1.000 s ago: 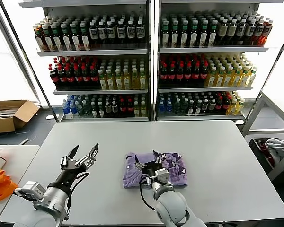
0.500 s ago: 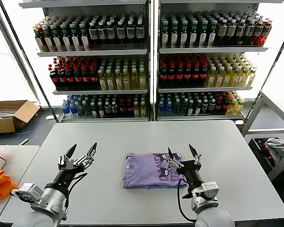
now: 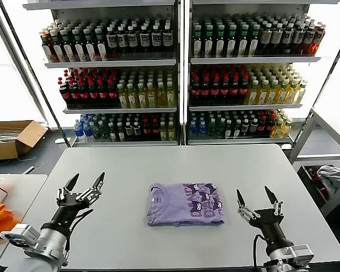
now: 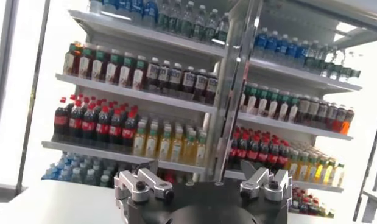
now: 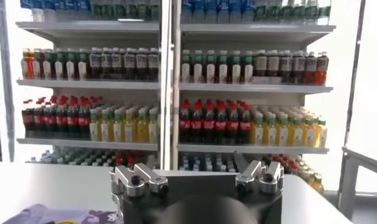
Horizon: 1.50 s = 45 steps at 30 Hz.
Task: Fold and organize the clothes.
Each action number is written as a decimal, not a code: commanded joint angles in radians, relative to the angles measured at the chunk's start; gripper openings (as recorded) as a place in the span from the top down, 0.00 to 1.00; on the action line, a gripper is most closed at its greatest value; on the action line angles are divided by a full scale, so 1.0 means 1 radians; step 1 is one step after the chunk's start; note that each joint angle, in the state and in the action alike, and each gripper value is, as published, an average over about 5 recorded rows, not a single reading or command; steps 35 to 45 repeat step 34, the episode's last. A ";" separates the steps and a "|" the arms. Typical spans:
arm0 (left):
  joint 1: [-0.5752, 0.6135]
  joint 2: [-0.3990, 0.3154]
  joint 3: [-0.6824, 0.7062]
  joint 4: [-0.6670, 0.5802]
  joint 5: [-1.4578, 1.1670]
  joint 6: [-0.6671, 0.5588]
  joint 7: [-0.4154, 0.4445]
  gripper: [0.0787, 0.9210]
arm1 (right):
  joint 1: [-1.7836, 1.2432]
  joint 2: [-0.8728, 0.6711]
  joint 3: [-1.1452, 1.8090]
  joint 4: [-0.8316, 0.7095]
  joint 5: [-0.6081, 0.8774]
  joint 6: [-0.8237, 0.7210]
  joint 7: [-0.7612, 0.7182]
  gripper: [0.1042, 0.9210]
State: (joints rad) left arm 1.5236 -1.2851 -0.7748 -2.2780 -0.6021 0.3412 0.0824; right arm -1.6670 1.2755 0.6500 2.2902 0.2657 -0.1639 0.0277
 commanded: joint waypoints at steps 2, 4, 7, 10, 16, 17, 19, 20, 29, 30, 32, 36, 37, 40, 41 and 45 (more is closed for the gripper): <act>0.021 -0.025 -0.089 0.009 0.054 -0.007 0.075 0.12 | -0.097 0.007 0.214 0.036 0.061 0.035 -0.051 0.12; 0.027 -0.031 -0.086 0.004 0.062 -0.008 0.076 0.12 | -0.096 0.009 0.213 0.034 0.060 0.035 -0.049 0.12; 0.034 -0.040 -0.083 -0.003 0.076 -0.011 0.079 0.12 | -0.100 0.010 0.212 0.037 0.055 0.030 -0.042 0.12; 0.041 -0.050 -0.089 -0.008 0.091 -0.016 0.087 0.12 | -0.107 0.009 0.219 0.042 0.060 0.019 -0.034 0.12; 0.057 -0.069 -0.114 -0.006 0.112 -0.033 0.131 0.12 | -0.114 0.012 0.231 0.038 0.069 0.015 -0.030 0.12; 0.058 -0.071 -0.117 -0.004 0.113 -0.035 0.136 0.12 | -0.112 0.012 0.232 0.036 0.069 0.013 -0.029 0.12; 0.060 -0.074 -0.120 -0.003 0.113 -0.037 0.141 0.12 | -0.109 0.013 0.233 0.032 0.069 0.009 -0.029 0.12; 0.060 -0.074 -0.121 -0.002 0.113 -0.038 0.142 0.12 | -0.108 0.014 0.233 0.032 0.069 0.007 -0.030 0.12; 0.050 -0.069 -0.122 -0.005 0.104 -0.035 0.151 0.12 | -0.123 0.032 0.235 0.036 0.082 -0.013 -0.021 0.12; 0.049 -0.068 -0.123 -0.005 0.105 -0.035 0.152 0.12 | -0.124 0.031 0.236 0.036 0.083 -0.013 -0.022 0.12; 0.048 -0.067 -0.123 -0.003 0.106 -0.035 0.151 0.12 | -0.124 0.032 0.238 0.037 0.084 -0.013 -0.023 0.12; 0.048 -0.066 -0.123 -0.003 0.106 -0.035 0.151 0.12 | -0.124 0.032 0.238 0.037 0.084 -0.013 -0.023 0.12; 0.048 -0.066 -0.123 -0.003 0.106 -0.035 0.151 0.12 | -0.124 0.032 0.238 0.037 0.084 -0.013 -0.023 0.12; 0.048 -0.066 -0.123 -0.003 0.106 -0.035 0.151 0.12 | -0.124 0.032 0.238 0.037 0.084 -0.013 -0.023 0.12; 0.048 -0.066 -0.123 -0.003 0.106 -0.035 0.151 0.12 | -0.124 0.032 0.238 0.037 0.084 -0.013 -0.023 0.12; 0.048 -0.066 -0.123 -0.003 0.106 -0.035 0.151 0.12 | -0.124 0.032 0.238 0.037 0.084 -0.013 -0.023 0.12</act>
